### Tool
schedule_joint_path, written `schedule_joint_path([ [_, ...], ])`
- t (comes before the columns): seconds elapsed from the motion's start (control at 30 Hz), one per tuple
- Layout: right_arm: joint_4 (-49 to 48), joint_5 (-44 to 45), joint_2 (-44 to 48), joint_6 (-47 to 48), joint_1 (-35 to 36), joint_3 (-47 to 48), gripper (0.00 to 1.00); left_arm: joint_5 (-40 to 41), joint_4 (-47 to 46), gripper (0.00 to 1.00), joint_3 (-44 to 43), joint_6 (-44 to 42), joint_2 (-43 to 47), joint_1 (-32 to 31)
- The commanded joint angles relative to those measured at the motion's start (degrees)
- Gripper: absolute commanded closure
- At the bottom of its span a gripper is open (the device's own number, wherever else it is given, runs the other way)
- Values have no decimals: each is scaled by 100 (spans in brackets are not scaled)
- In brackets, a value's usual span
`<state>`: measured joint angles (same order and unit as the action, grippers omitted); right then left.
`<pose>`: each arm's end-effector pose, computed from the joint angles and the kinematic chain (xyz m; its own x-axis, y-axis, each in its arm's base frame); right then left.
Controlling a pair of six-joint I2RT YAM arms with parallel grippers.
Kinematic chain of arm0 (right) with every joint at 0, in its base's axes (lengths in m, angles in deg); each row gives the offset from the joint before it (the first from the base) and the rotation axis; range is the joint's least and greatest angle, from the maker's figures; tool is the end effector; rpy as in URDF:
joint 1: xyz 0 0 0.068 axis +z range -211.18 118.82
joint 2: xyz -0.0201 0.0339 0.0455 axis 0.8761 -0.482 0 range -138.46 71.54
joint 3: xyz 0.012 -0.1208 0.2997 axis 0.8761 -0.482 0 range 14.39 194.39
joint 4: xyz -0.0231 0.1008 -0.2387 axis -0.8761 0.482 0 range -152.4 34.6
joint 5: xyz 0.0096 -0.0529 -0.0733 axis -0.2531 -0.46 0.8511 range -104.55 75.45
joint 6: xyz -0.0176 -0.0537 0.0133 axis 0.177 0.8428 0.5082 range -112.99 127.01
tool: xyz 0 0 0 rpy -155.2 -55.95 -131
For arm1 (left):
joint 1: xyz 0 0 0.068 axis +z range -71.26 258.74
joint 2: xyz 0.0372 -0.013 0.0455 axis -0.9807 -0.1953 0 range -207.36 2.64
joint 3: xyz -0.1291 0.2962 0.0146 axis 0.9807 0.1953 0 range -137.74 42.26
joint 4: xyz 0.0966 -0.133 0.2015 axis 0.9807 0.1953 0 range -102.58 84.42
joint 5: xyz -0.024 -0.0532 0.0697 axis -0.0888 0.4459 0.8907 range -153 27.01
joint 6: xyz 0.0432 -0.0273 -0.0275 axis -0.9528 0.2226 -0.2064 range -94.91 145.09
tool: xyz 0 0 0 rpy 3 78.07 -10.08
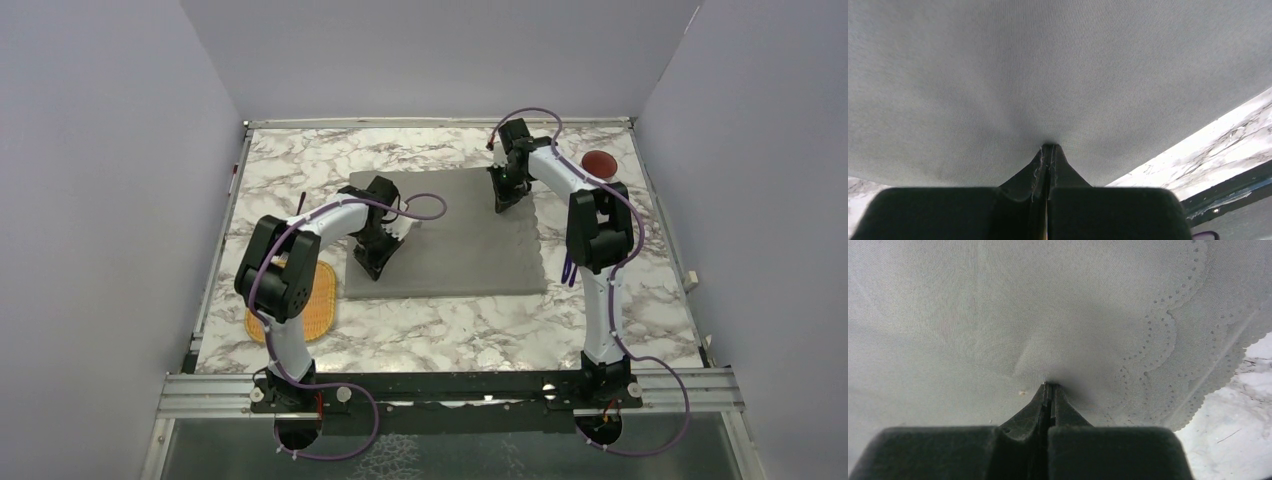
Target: Set the dinner table for one person
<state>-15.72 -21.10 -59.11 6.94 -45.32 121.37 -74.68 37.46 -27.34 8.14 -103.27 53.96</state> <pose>0.4910 0.1446 0.2018 -0.9063 -0.2562 -0.3363 -0.3073 0.9455 0.1078 0.3104 -0.1525 0.2071 -0.7437 0.6577 -0.1199 0.6680 0.7234 -0.1747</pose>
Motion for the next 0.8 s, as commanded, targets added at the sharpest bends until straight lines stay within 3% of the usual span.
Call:
schedule_joint_path([
  [0.0, -359, 1092, -373, 158, -137, -295, 99, 784, 1174, 100, 312, -369, -507, 1],
  [0.77, -352, 1310, -438, 244, -148, -195, 100, 1377, 1535, 100, 404, -659, -851, -177],
])
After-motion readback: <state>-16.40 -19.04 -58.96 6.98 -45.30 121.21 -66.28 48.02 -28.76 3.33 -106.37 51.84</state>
